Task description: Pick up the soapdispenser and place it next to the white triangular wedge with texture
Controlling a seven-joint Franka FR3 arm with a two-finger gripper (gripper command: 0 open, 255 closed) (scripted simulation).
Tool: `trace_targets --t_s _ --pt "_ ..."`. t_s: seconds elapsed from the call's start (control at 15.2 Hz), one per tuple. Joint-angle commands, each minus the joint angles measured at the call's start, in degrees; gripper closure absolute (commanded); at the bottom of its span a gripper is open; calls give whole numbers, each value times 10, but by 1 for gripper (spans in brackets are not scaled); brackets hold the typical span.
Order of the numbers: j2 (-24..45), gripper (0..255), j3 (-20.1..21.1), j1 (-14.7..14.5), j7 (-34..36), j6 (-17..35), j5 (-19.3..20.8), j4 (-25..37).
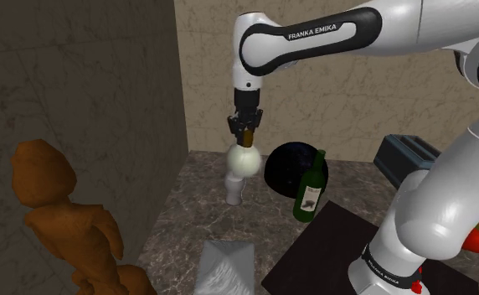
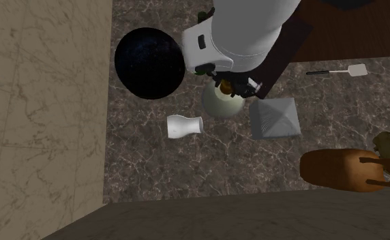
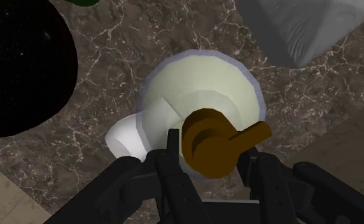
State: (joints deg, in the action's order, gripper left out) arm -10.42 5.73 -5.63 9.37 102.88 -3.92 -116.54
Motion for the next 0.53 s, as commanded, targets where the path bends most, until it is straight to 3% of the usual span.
trace_targets --t_s 0.0,0.46 --pt "-30 255 12 -10 19 2 -7 -30" --pt "-116 255 61 -48 92 1 -40 -109"
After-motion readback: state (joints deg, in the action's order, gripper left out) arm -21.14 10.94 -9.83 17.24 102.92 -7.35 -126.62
